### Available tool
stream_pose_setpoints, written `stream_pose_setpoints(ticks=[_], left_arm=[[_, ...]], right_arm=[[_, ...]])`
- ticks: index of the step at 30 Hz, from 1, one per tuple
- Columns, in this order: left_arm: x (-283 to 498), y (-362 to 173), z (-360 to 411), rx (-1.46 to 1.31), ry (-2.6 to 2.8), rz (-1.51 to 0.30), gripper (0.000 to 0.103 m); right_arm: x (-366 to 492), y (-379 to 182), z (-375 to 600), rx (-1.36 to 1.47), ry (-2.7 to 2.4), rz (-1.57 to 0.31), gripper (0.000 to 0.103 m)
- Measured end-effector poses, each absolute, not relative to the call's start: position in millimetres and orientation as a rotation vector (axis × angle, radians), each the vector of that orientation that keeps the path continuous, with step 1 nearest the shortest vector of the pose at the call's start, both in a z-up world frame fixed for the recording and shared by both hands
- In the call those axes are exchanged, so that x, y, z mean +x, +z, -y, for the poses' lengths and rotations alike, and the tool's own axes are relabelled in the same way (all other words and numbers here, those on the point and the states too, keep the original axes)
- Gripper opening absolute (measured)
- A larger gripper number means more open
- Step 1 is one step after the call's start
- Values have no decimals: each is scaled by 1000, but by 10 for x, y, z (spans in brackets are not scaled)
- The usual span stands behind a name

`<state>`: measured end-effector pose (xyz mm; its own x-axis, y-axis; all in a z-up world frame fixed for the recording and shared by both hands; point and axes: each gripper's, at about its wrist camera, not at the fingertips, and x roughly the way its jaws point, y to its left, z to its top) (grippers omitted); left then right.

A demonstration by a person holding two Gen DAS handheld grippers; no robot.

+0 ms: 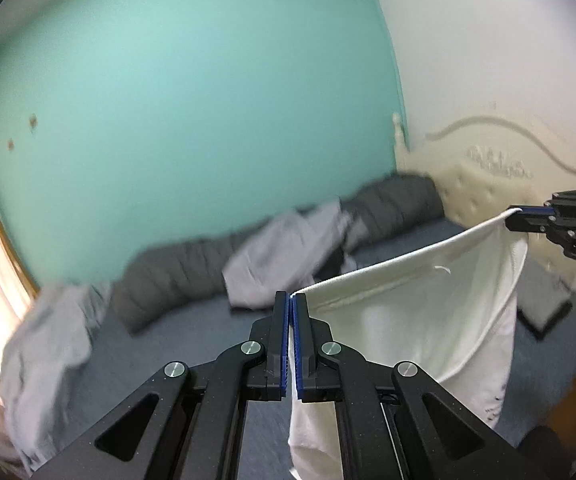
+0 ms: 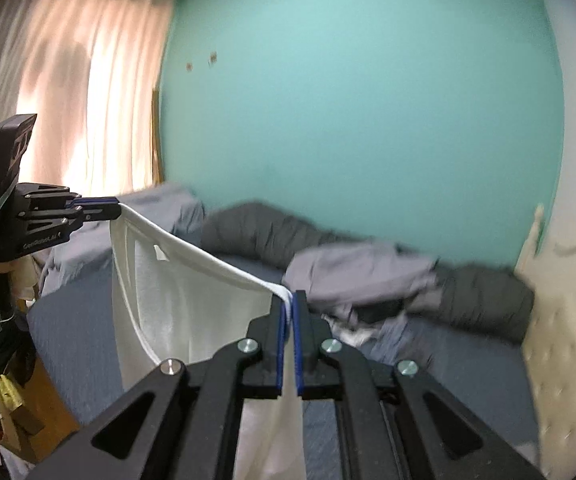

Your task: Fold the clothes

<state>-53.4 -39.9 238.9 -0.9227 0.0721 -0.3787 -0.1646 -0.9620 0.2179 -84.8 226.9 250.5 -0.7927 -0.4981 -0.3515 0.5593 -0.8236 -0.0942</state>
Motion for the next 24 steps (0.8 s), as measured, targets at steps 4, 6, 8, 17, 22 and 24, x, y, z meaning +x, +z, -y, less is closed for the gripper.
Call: stream_pose_setpoints(ticks=[4,6,8,17,22,24], left_arm=[[-271,2974,318,-458,2975,-405,2],[-160,3206,276,-411,2985,-409,2],[-41,3386,254,-378,2985,-391,2],[279,3651,109,-328,3000,-399,0],[386,3717,96,-317,2992,-362,0],[363,3622,57,-356,2950,-332,0]], right_arm=[[-467,3115,-2314,299,-2551,-287,3],[-313,3321,-2350,259,-2559,-292,3],[-195,3461,-2391,240,-2570,-297,3],[94,3648,-2527,211,-2591,-284,3],[138,3630,-2477,228,-2591,-308,2],[92,3563,-2393,259,-2587,-344,2]])
